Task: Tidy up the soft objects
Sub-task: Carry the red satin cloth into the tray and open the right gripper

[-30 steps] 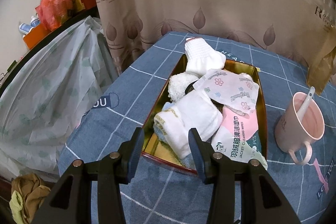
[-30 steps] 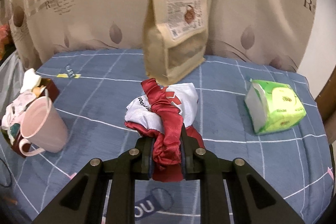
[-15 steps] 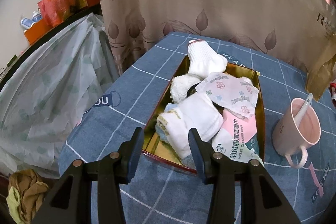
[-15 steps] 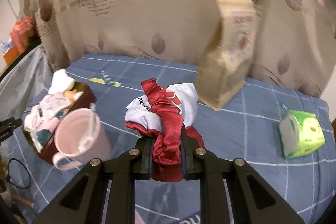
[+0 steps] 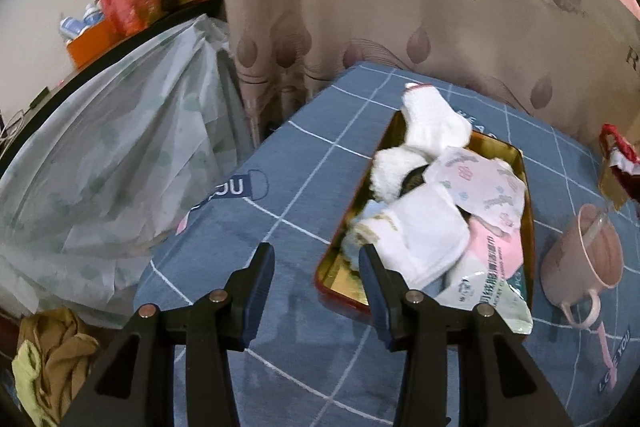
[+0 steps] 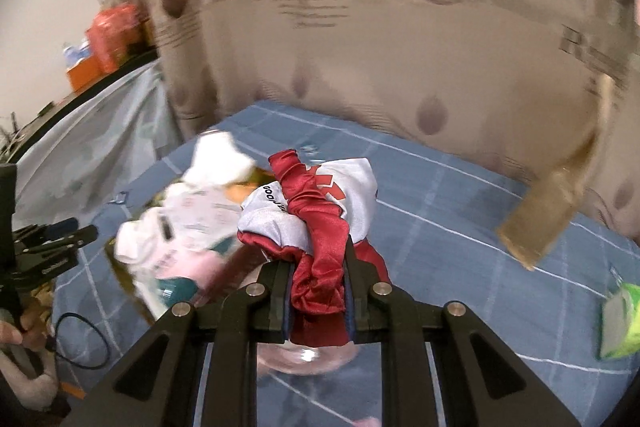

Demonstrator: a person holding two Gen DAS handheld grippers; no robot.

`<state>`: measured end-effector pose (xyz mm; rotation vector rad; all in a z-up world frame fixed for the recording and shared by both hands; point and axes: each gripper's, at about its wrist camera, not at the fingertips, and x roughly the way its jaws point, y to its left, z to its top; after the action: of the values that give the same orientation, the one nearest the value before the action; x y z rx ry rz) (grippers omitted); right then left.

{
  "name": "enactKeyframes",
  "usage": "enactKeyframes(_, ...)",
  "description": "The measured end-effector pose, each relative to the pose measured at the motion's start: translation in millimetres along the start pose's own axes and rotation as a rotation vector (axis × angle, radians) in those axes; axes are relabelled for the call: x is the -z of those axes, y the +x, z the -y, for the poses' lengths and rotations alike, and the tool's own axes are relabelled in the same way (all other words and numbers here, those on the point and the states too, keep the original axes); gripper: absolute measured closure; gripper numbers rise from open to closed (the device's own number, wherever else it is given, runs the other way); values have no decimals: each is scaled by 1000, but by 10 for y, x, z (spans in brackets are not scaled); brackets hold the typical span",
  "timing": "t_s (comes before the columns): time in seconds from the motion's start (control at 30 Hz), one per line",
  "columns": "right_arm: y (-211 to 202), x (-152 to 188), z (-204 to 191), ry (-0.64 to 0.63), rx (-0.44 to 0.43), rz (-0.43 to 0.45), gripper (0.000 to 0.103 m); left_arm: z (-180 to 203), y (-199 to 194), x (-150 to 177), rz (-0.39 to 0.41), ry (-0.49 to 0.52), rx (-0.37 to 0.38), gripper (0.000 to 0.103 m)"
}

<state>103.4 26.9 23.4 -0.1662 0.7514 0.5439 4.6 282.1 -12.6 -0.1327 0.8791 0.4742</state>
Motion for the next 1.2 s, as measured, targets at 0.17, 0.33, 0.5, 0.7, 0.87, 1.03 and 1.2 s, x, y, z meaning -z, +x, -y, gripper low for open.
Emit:
enactKeyframes(0.17,194,-78,-416,-50,-73,-18,86,-83,25,-5,-2,-26,-12,58)
enactKeyframes(0.33,408,-134,-765,-90,-122,-35,86,-135,50,-2,-8,-44,-9,58)
enactKeyframes(0.5,630,-140,-995,-116,-141,-62,86,-162,46,-1,-8,-54,-1,58)
enactKeyframes(0.7,850,-150,-1102,-120,-139,-93,86,-162,58,-3,-11,-52,4,58)
enactKeyframes(0.87,1009,-182,-1161,-125,-122,-100,85,-154,57,4,-14,-51,8,58)
enactKeyframes(1.03,1136,-161,-1220,-144,-109,-118,82,-131,74,12,-17,-44,14,58)
enactKeyframes(1.2,1136,-133,-1234,-148,-100,-116,73,-95,66,22,-15,-33,19,58)
